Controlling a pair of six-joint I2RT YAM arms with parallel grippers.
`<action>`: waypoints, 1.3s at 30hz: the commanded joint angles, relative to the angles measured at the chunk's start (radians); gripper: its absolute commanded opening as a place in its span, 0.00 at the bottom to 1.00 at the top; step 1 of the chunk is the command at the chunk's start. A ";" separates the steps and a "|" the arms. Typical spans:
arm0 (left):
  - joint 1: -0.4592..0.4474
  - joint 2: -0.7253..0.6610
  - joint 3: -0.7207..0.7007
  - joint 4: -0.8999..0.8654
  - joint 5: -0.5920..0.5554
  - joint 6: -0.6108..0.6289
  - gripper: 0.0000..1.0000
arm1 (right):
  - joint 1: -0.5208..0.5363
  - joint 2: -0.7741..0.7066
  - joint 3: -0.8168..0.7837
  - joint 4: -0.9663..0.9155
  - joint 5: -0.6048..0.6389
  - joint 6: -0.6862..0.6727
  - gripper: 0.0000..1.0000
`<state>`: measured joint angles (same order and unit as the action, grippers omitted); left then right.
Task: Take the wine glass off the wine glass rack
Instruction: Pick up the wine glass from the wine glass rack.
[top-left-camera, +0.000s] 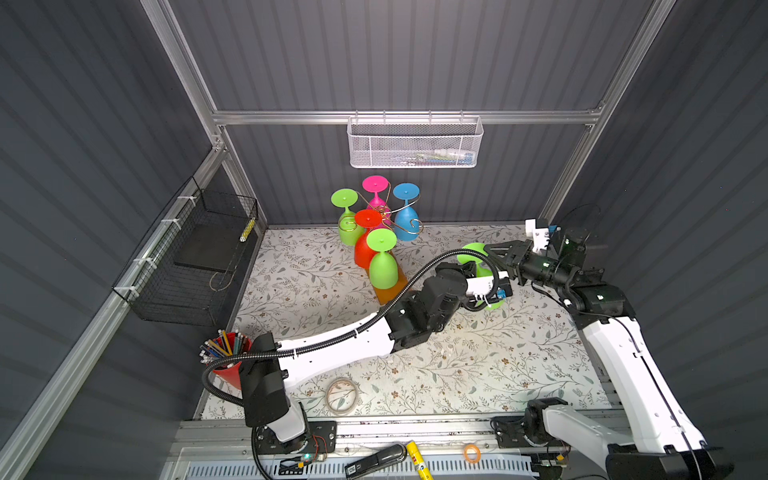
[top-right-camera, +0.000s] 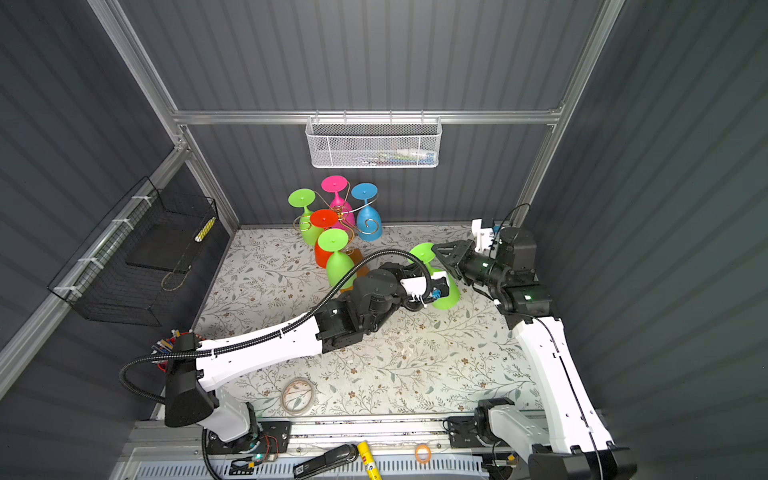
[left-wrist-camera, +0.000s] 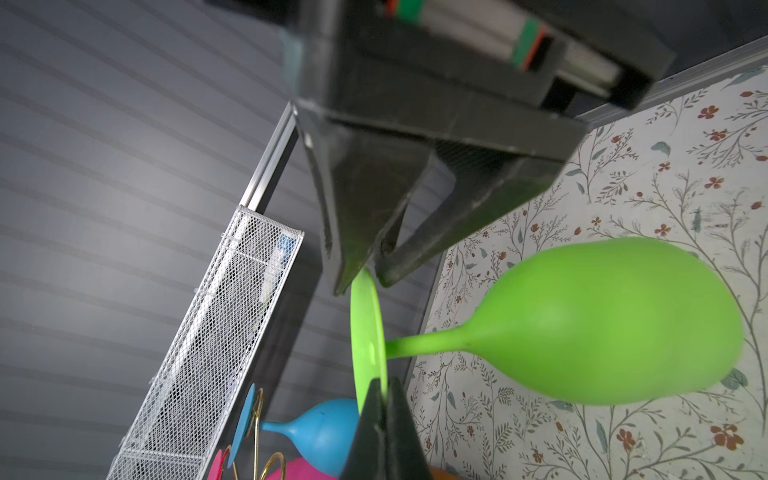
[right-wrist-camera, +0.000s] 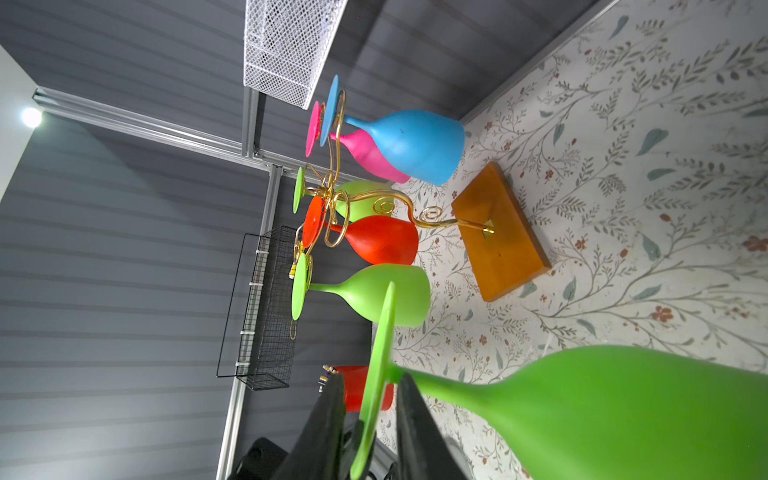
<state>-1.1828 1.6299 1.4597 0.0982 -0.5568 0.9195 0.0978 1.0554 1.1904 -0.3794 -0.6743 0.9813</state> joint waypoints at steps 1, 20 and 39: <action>0.012 -0.024 0.030 0.002 0.015 -0.058 0.00 | 0.000 -0.018 -0.004 0.028 -0.001 -0.010 0.31; 0.070 -0.073 0.067 -0.145 0.145 -0.377 0.00 | -0.033 -0.101 0.014 -0.003 0.125 -0.127 0.59; 0.226 0.087 0.450 -0.533 0.328 -0.981 0.00 | -0.170 -0.312 0.037 -0.106 0.214 -0.370 0.71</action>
<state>-0.9688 1.7077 1.8538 -0.3679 -0.2859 0.0628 -0.0669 0.7593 1.2160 -0.5022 -0.4427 0.6533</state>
